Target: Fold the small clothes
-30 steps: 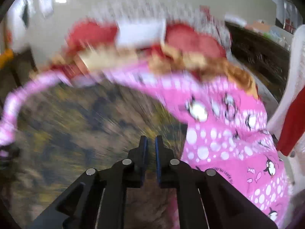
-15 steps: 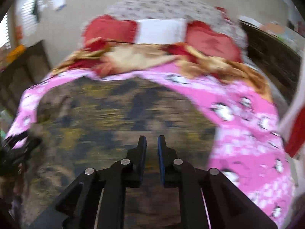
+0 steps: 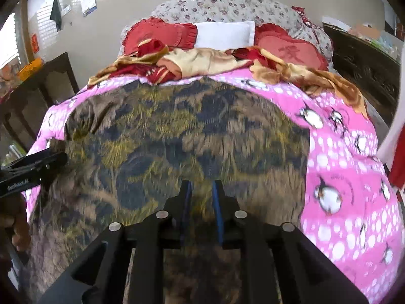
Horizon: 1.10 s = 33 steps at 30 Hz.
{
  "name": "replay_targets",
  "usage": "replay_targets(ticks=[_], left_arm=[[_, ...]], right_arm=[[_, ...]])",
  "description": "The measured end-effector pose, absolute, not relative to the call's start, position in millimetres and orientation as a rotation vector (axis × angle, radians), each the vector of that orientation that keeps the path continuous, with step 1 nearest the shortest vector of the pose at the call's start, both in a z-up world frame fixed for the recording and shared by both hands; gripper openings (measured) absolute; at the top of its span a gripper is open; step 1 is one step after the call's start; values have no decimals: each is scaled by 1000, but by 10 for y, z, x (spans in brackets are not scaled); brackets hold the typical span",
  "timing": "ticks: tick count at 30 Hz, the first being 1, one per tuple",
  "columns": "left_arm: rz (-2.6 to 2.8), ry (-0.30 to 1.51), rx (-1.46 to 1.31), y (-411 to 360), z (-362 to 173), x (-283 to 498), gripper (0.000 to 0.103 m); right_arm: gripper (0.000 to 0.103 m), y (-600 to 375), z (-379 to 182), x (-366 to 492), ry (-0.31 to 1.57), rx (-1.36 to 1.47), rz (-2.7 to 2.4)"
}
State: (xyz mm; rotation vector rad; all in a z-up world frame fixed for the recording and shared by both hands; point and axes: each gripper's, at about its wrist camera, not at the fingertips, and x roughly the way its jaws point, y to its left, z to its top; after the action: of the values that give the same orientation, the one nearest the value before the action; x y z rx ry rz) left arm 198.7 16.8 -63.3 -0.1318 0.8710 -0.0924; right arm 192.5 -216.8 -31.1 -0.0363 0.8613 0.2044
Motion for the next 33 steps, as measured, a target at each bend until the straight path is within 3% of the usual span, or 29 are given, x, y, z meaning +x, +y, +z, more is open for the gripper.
replay_targets(ticks=[2, 4, 7, 14, 18, 26, 33], left_arm=[[-72, 950, -96, 41, -888, 2040, 89], [-55, 904, -2, -116, -964, 1979, 98], [-56, 904, -13, -135, -976, 2006, 103], [-114, 951, -40, 81, -783, 1904, 101], [-110, 948, 2, 403, -557, 1516, 101], [-134, 1002, 105, 1040, -368, 219, 101], [-167, 1059, -72, 1262, -497, -827, 101]], right_arm=[[15, -2159, -590, 1915, 934, -25, 197], [15, -2188, -700, 1827, 866, -13, 206], [16, -2212, -692, 1831, 870, -3, 207], [16, -2093, -435, 1681, 827, -91, 187], [22, -2132, -627, 1634, 962, -54, 230], [23, -2254, -218, 834, 866, -70, 277], [23, -2546, -5, -91, 798, -120, 316]])
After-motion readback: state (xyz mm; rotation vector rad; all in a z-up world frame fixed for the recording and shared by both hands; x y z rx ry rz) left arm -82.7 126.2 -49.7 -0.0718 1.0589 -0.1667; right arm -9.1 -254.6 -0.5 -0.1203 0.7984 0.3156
